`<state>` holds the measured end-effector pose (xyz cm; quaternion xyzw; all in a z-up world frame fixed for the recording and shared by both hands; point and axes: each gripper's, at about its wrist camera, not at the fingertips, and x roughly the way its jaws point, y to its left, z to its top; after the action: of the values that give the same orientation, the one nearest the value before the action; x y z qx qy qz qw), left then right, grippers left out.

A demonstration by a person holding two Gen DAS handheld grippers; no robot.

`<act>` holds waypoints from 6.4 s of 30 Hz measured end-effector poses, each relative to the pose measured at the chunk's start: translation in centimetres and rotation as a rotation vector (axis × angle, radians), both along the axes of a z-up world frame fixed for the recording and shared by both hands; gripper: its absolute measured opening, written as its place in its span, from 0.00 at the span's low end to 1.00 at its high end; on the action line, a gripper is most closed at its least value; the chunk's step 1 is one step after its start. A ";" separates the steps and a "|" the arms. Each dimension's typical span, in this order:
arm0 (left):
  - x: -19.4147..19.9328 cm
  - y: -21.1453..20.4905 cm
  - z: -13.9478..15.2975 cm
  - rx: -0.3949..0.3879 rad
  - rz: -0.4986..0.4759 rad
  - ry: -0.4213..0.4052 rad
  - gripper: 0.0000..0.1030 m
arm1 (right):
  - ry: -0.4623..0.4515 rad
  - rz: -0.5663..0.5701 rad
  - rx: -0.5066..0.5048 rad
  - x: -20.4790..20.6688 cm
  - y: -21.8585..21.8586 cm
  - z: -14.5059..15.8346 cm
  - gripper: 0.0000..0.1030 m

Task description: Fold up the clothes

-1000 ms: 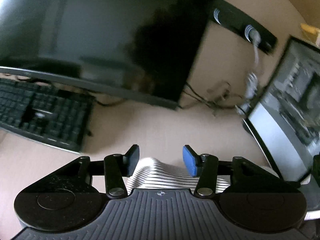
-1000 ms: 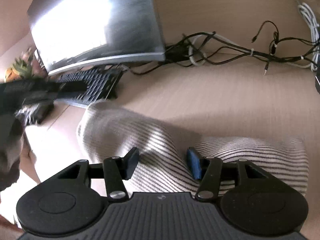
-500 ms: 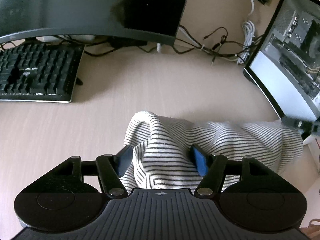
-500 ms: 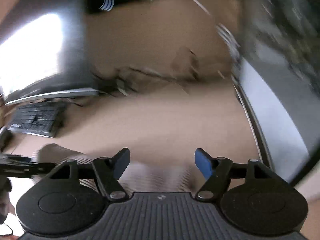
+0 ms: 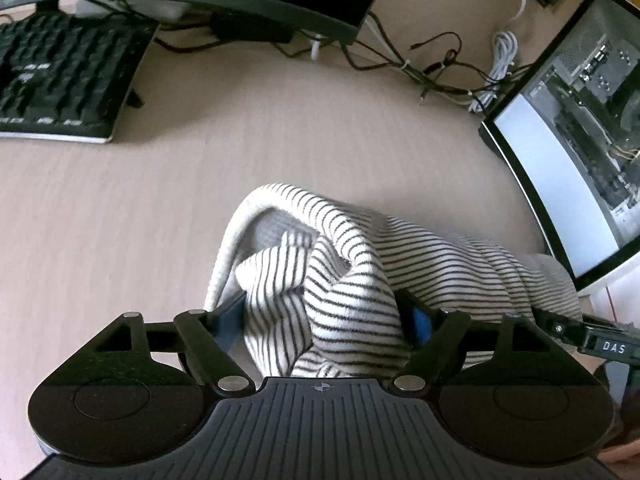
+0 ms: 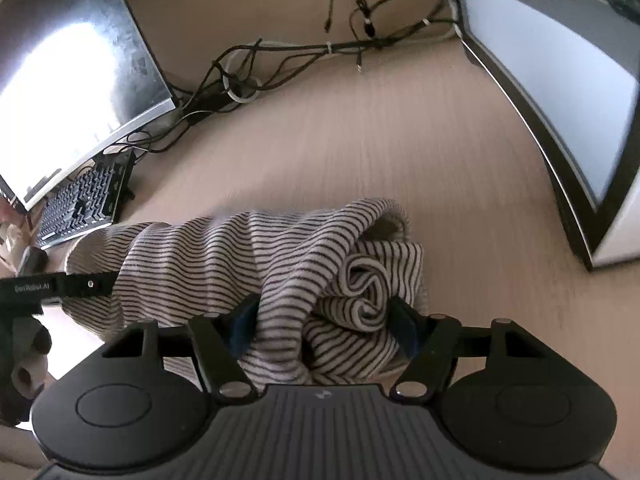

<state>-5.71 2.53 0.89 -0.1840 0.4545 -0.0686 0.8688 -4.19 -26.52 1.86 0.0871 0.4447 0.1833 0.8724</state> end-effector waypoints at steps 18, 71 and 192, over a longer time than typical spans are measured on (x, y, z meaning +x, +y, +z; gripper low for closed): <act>5.5 2.6 4.3 0.075 0.133 -0.169 0.86 | -0.134 -0.010 -0.048 9.9 -0.4 0.2 0.73; 7.4 -1.0 -1.7 0.130 -0.180 -0.172 1.00 | -0.258 -0.060 -0.188 3.2 5.6 -0.2 0.97; -25.9 -15.6 8.4 0.355 0.126 -0.342 1.00 | -0.510 -0.195 -0.120 -26.8 -6.1 7.6 1.00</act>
<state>-31.62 -13.04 9.32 -0.0420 0.2936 0.0364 0.9543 -31.01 -32.57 9.43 0.0285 0.2103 0.0878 0.9733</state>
